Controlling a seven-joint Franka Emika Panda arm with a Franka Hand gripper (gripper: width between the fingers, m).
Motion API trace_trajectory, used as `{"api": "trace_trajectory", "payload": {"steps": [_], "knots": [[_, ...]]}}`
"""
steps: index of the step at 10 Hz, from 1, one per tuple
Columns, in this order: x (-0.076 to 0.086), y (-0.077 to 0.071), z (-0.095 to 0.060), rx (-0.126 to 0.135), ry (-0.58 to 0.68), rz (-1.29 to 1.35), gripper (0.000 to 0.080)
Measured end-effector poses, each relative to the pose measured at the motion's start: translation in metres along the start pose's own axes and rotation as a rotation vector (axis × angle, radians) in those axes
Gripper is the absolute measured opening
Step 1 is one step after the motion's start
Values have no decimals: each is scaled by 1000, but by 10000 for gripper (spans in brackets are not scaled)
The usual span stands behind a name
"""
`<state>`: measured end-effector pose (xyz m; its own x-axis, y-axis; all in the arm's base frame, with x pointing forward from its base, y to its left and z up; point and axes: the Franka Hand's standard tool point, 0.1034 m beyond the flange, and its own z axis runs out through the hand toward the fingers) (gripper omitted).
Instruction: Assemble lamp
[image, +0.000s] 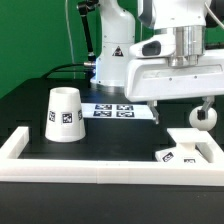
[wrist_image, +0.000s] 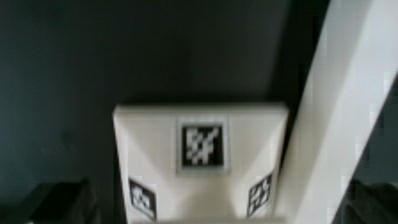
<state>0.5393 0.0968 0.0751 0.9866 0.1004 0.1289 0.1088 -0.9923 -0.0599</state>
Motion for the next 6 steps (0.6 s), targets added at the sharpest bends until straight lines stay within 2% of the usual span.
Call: {"api": "trace_trajectory", "payload": {"steps": [2, 3, 5, 6], "knots": [[-36, -19, -11, -4, -26, 42, 698], [-48, -30, -13, -5, -35, 51, 698], [-59, -46, -9, -2, -31, 22, 698], [-58, -44, -9, -1, -28, 0, 698]]}}
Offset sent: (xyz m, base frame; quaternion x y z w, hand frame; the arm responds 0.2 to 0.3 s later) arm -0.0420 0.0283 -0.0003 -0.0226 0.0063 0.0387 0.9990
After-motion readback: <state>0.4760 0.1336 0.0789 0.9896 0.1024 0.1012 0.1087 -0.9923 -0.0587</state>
